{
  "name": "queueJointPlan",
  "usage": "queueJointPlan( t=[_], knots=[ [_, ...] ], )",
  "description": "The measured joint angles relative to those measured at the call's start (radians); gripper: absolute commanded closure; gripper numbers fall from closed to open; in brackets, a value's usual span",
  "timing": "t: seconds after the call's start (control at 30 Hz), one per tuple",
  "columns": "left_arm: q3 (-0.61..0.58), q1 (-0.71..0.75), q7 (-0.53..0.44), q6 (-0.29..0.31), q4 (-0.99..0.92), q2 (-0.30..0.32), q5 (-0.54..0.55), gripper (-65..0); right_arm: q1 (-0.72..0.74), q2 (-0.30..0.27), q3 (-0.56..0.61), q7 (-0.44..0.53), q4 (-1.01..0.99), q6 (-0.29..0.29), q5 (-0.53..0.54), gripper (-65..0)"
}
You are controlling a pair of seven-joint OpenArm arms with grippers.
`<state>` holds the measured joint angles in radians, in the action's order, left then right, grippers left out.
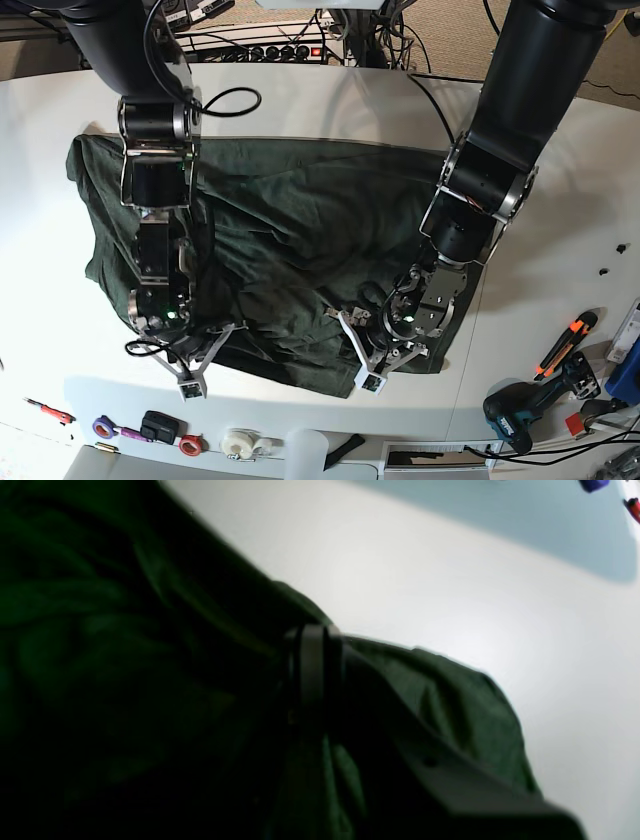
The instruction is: Layout the t-shirt on the table in an organized manner, then fold the t-shirt properly
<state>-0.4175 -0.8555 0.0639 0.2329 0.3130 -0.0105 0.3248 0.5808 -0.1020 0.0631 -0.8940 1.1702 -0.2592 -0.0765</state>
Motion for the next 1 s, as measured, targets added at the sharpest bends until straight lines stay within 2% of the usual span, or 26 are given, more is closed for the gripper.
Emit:
queueJointPlan(
  t=[0.13, 0.3, 0.47, 0.73, 0.87, 1.0],
  knots=[
    [0.0, 0.0, -0.014, 0.0, 0.0, 0.0, -0.052, -15.5, -0.074, 0.0, 0.0, -0.117, 0.134, -0.002, 0.037, 0.0],
    [0.0, 0.004, -0.022, 0.003, 0.0, 0.005, -0.051, -15.5, -0.177, 0.0, 0.0, -0.224, 0.267, -0.001, 0.044, 0.0],
    [0.0, 0.018, -0.106, 0.003, 0.0, 0.025, -0.051, -19.9, -0.257, 0.0, 0.0, -0.244, 0.302, -0.001, 0.045, 0.0],
    [0.0, 0.017, -0.111, 0.003, 0.0, 0.042, -0.051, -20.1, -0.332, 0.0, 0.0, -0.252, 0.325, 0.001, 0.09, 0.0],
    [0.0, 0.017, -0.109, 0.003, 0.0, 0.047, -0.052, -20.1, -0.386, 0.0, 0.0, -0.258, 0.478, 0.0, 0.128, 0.0],
    [0.0, 0.016, -0.108, 0.002, 0.001, 0.056, -0.052, -20.0, -0.454, 0.0, 0.001, -0.27, 0.71, -0.023, 0.179, 0.0]
  ],
)
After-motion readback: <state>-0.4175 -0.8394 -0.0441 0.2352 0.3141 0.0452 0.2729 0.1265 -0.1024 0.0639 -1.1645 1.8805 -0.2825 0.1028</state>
